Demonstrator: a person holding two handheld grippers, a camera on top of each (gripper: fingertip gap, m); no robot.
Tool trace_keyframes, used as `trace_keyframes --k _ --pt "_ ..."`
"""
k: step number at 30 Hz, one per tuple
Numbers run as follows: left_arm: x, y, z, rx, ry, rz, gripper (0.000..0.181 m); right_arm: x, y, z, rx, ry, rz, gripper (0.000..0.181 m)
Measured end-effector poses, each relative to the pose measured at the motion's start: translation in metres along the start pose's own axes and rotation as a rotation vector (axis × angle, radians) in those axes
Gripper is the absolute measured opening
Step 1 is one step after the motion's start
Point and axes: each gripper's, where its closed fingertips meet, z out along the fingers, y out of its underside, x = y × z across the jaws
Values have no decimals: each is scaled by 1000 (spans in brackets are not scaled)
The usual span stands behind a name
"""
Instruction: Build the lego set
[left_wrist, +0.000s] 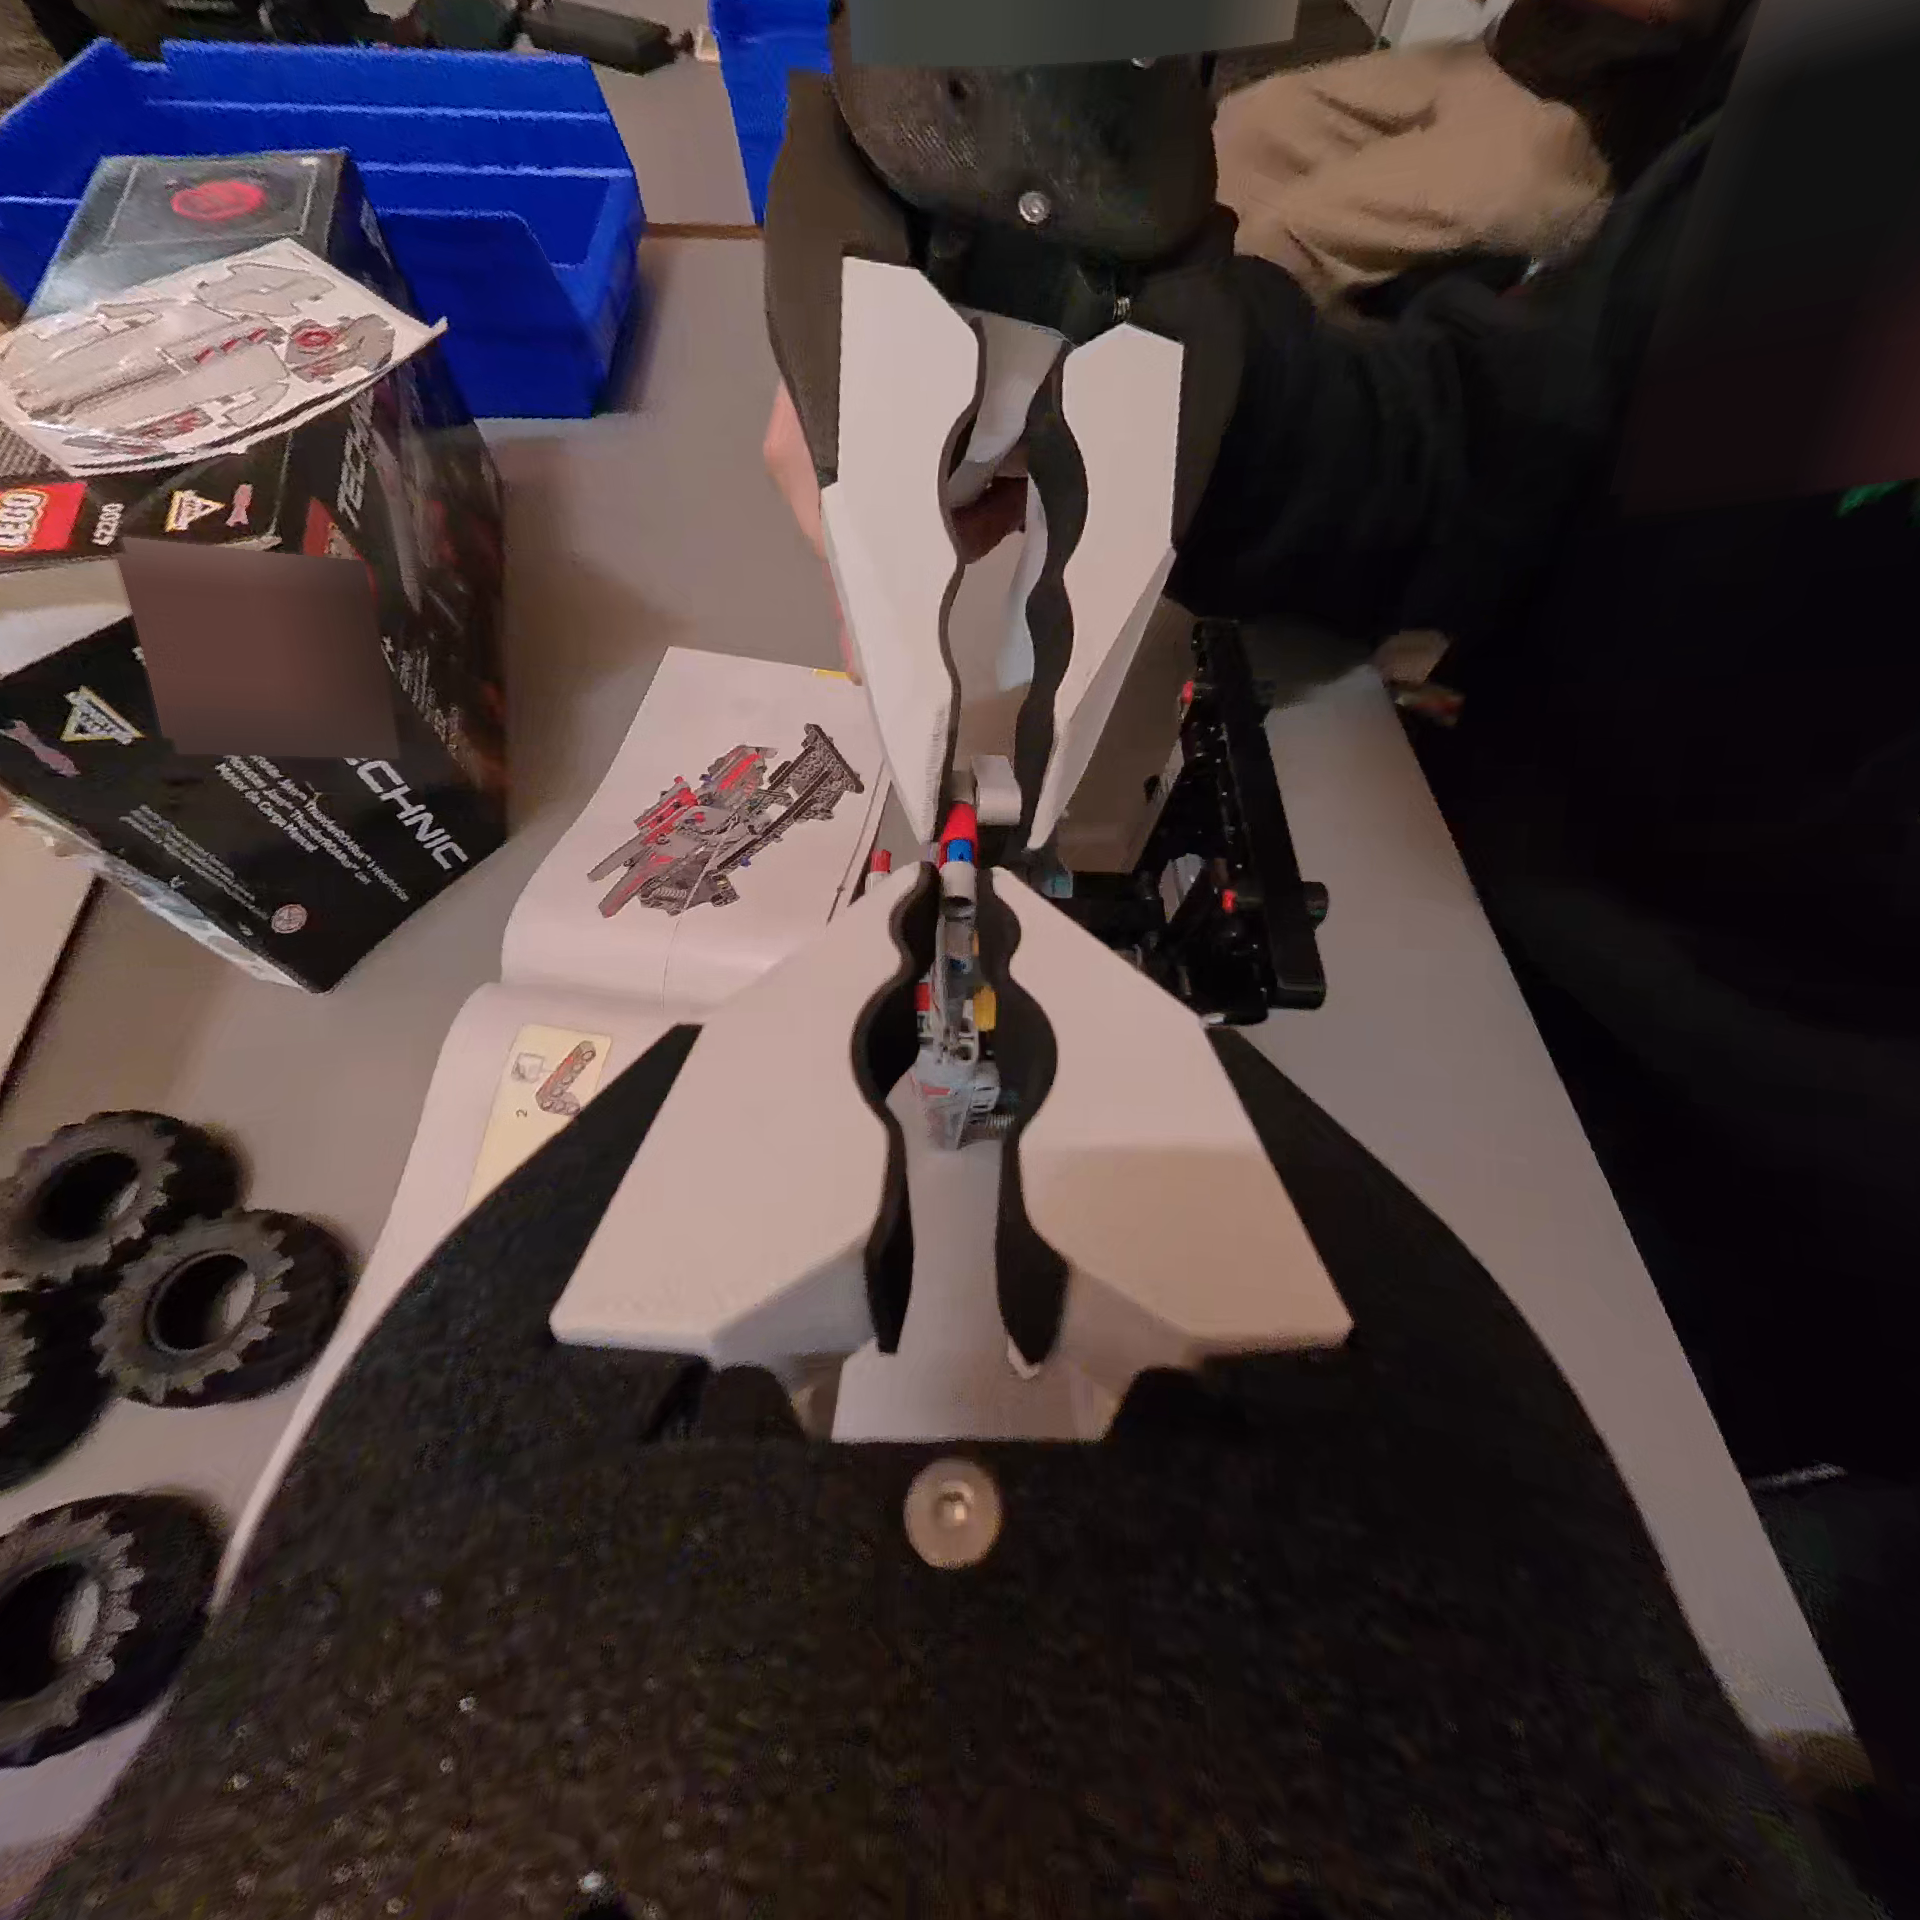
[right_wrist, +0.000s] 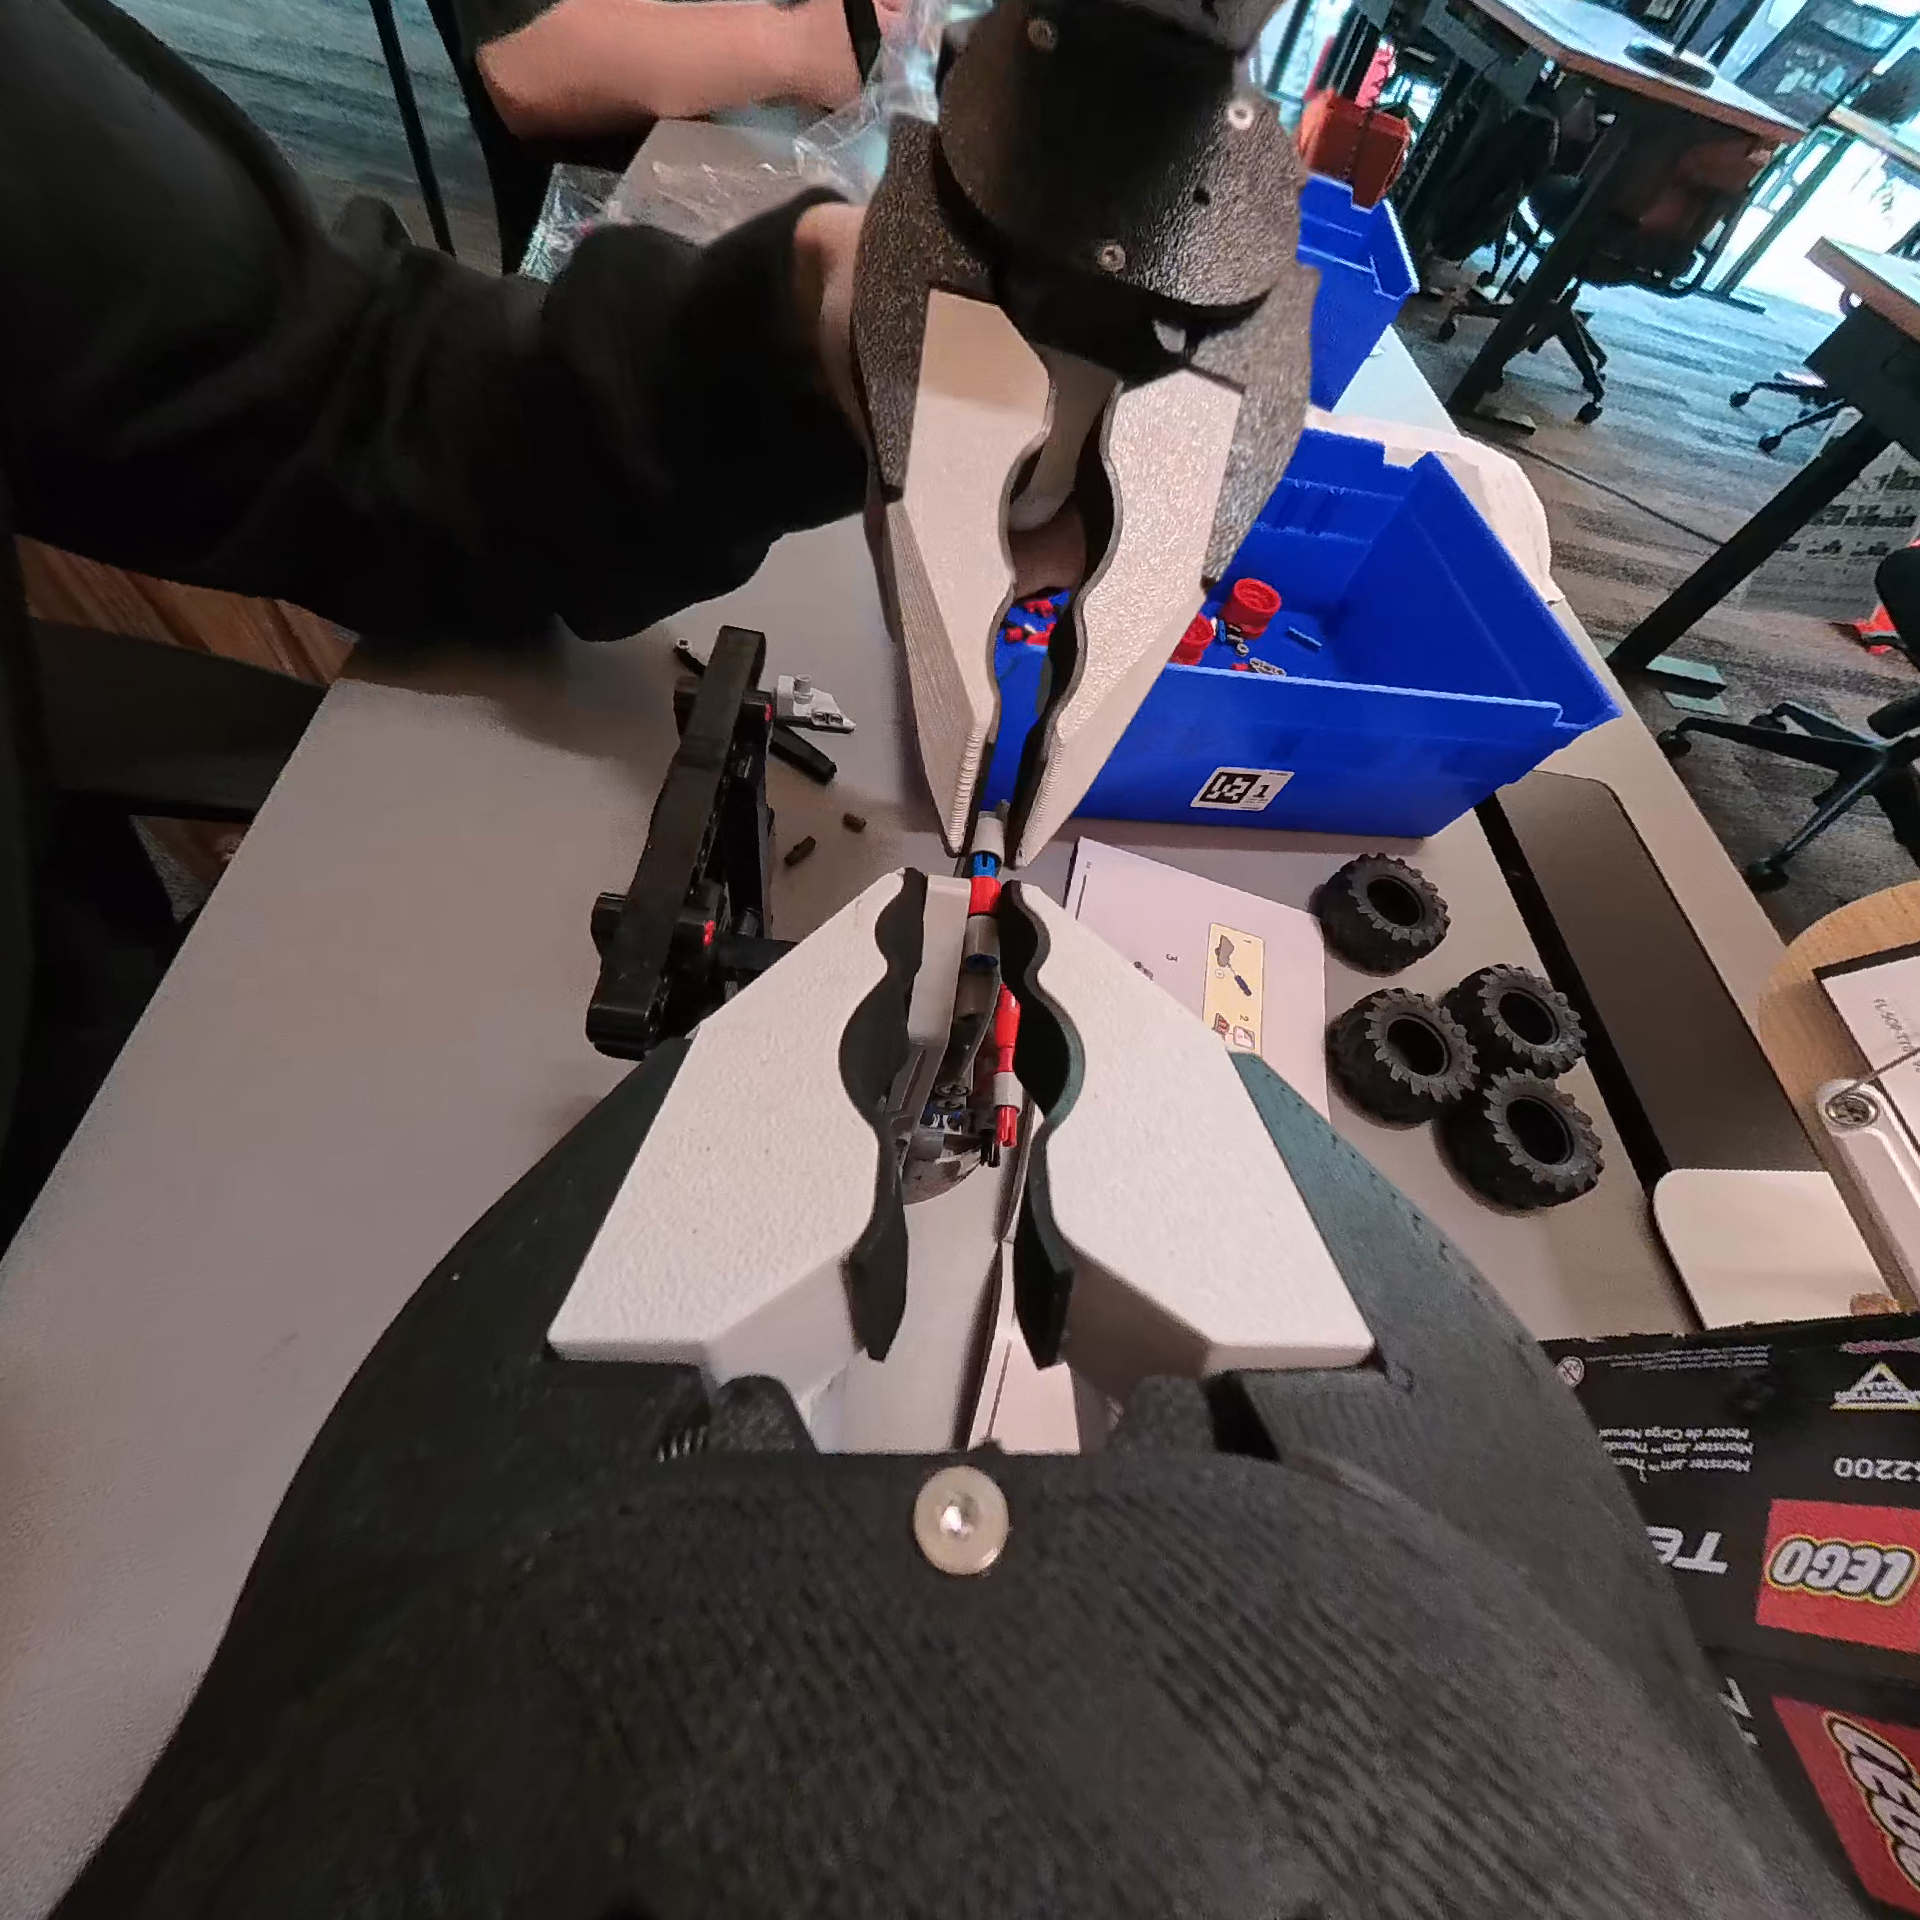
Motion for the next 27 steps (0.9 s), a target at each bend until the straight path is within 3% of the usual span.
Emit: trace_keyframes --k 6,12,18,24,27 --pt "1 -1 0 4 -71 11 4 -1 0 -1 6 -7 5 13" --pt "4 -1 -3 58 -36 -31 4 -4 -3 1 11 -16 1 13" --pt "2 8 -7 14 -52 -37 24 -4 -3 2 20 -22 10 13" --pt "-3 15 -4 16 -13 -166 22 -5 -3 3 23 -32 14 13" --pt "-3 10 -7 74 25 -211 4 -5 -4 3 23 -28 11 13"
